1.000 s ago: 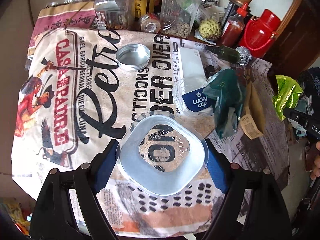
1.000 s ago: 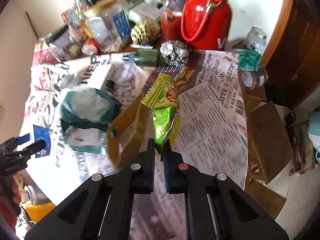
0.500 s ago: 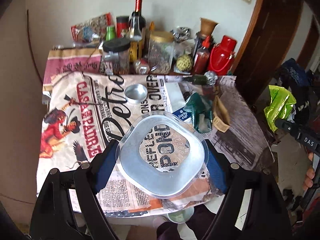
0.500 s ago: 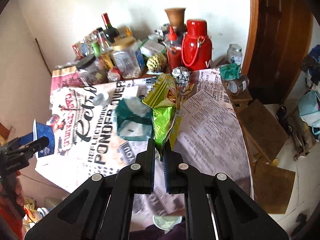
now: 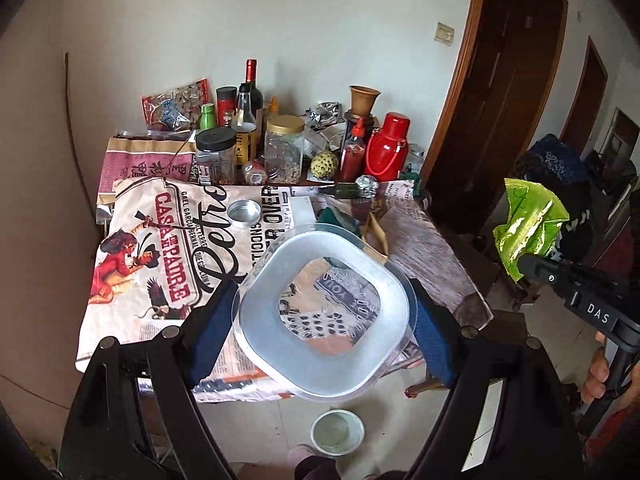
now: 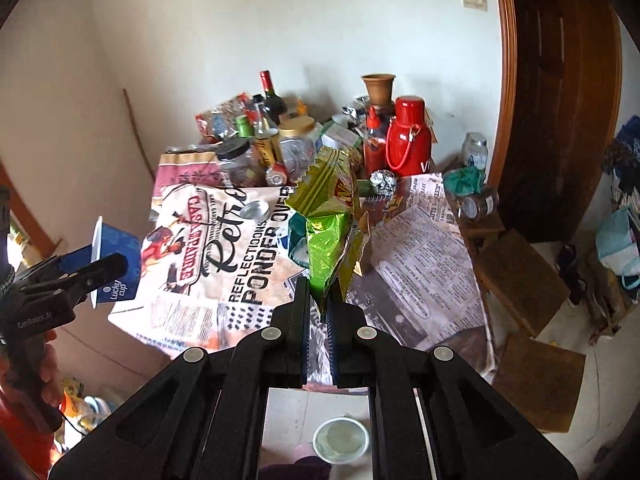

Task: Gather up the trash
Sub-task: 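Lift both held items and carry them toward the white basin on the floor, then open the right tool to drop the snack wrapper into the basin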

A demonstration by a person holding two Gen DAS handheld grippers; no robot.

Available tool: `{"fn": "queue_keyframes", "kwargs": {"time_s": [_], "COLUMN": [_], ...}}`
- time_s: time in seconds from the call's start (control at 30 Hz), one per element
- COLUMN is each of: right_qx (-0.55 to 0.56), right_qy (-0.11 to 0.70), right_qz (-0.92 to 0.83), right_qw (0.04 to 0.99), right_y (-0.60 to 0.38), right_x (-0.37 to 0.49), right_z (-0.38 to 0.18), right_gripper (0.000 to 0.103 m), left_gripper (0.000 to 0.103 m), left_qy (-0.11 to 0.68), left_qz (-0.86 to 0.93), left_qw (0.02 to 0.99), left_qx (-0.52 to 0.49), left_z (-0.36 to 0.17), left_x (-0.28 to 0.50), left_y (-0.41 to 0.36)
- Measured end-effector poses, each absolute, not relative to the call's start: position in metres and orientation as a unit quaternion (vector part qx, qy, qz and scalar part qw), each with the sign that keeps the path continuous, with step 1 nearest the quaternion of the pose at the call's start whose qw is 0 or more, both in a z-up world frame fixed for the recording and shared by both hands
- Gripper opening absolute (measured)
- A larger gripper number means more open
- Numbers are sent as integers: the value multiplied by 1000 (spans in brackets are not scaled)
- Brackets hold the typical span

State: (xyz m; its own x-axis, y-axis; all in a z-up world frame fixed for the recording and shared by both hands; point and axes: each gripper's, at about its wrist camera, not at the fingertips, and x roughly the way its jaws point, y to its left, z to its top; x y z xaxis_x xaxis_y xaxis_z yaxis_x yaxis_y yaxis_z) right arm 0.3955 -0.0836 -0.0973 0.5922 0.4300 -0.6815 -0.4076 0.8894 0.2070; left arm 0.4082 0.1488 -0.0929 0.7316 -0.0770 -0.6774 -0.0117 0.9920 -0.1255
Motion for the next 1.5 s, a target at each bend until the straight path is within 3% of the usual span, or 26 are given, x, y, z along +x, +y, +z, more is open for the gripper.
{"fn": "queue_keyframes", "kwargs": {"time_s": [0.47,0.77,1.13,1.5], "right_qx": [-22,-17,-7,-11], "right_qy": [399,444,536,622], "right_qz": [295,320,317,277], "right_qw": [868,837,782,733], "right_y": [-141,-146,-120,-95], "right_x": [316,298,311,321], "right_z": [-113,-154,-257,-442], "right_gripper": [7,7,7,7], "left_gripper": [82,82,82,82], "left_qy": [369,427,533,602], "left_qz": [21,42,39,29], "left_qw": [923,895,835,788], "left_qx": [-106,-123,-132,-127], "left_z": [-102,-144,-265,-438], "left_x": [307,274,291,329], "left_y": [47,32,47,65]}}
